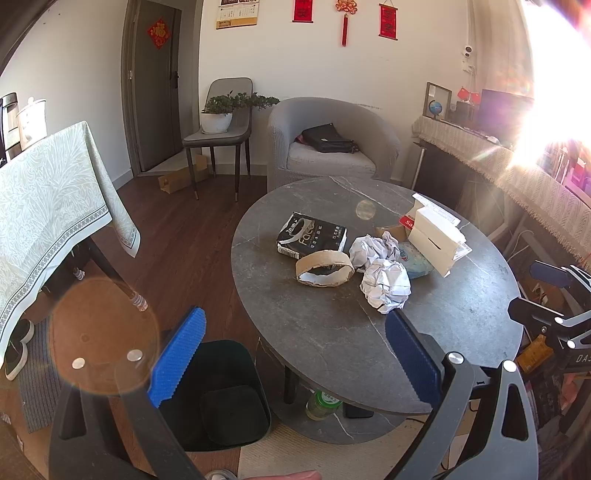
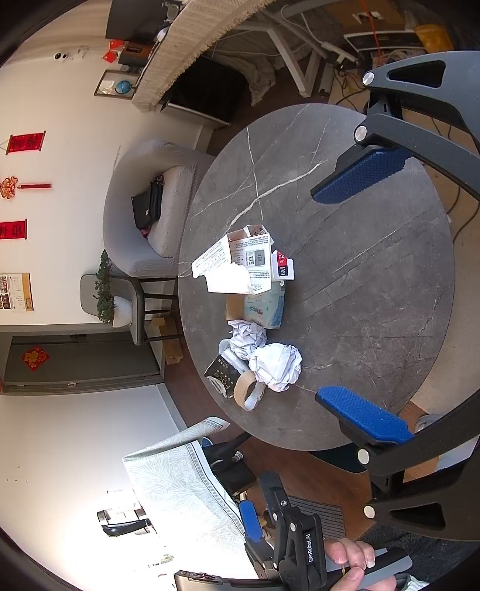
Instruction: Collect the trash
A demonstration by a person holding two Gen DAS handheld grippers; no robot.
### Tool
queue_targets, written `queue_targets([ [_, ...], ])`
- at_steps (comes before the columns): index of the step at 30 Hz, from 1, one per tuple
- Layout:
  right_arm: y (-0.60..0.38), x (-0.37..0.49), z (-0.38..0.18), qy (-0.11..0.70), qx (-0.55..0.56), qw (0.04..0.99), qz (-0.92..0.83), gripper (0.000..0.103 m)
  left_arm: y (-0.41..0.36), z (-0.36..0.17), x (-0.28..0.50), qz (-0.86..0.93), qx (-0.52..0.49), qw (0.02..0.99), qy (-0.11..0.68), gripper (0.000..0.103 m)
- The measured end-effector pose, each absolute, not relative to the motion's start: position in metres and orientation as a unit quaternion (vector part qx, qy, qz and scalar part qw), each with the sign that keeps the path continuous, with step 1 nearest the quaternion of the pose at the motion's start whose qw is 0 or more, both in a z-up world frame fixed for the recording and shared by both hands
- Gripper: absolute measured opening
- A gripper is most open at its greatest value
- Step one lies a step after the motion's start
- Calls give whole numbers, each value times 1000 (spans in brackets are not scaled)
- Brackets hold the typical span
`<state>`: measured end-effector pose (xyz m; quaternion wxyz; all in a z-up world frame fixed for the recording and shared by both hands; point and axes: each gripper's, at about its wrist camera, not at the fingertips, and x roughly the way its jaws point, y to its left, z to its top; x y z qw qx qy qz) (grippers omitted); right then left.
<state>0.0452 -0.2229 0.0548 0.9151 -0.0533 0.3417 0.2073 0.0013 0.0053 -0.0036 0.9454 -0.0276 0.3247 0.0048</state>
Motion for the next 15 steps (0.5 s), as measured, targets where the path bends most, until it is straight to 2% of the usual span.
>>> queue_targets([
  [15,-222,45,55,343,-54,915,207,100,6,-4,2,4,-31,945,326,99],
])
